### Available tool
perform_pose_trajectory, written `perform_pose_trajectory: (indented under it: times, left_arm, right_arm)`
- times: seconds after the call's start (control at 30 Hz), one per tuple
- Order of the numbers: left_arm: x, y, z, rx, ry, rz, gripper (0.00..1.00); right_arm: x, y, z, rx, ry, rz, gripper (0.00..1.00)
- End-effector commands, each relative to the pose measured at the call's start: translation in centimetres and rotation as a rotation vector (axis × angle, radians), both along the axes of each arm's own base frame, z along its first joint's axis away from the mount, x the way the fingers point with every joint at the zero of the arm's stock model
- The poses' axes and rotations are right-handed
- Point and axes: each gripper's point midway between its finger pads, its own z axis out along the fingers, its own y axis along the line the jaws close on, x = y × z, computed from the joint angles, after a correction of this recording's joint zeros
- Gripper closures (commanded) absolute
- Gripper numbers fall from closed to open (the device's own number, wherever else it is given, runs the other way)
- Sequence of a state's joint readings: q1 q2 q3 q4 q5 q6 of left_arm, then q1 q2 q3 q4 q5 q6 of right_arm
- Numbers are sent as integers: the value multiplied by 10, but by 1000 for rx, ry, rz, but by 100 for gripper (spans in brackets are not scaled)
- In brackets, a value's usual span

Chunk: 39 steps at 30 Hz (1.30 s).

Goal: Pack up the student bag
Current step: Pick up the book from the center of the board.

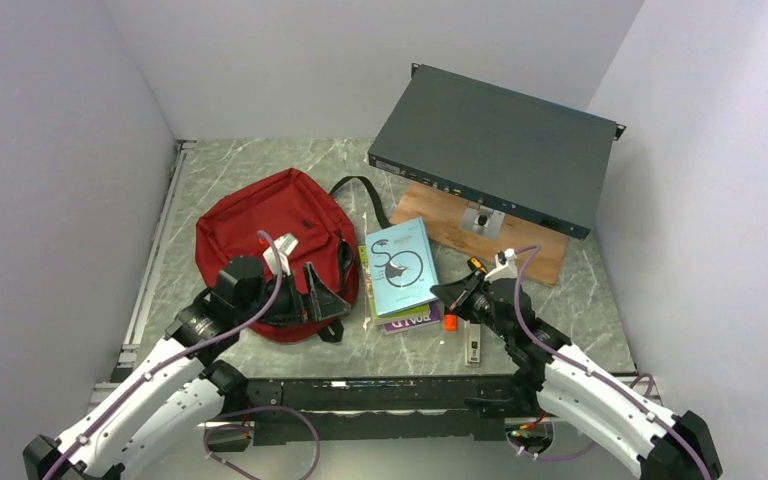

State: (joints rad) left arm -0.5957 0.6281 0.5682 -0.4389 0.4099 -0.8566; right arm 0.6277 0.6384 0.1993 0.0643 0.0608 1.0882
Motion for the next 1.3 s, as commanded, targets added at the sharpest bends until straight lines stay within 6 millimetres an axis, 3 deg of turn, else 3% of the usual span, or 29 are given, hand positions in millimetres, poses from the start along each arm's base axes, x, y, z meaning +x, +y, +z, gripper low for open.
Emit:
perform_pose_trajectory:
  times: [0.0, 0.13, 0.23, 0.53, 0.7, 0.87, 1.1, 1.27]
  left_arm:
    - [11, -19, 29, -138, -31, -7, 0]
    - [24, -26, 27, -200, 7, 51, 0]
    - [35, -20, 24, -223, 12, 146, 0]
    - [41, -6, 21, -338, 90, 318, 0]
    - [36, -1, 5, -363, 190, 367, 0]
    - [32, -11, 8, -397, 226, 312, 0]
    - [35, -39, 40, -526, 131, 135, 0]
    - [43, -45, 59, -598, 56, 107, 10]
  right_arm:
    - [-11, -2, 16, -49, 19, 49, 100]
    - [-23, 21, 53, 129, 19, 139, 100]
    - [-26, 33, 81, 273, 13, 174, 100]
    - [-31, 47, 142, 506, -49, 243, 100]
    - [-29, 41, 151, 534, -71, 206, 100]
    - [-30, 31, 165, 510, -115, 169, 100]
    - [-34, 35, 182, 561, -143, 210, 100]
    - [-36, 43, 191, 571, -151, 264, 100]
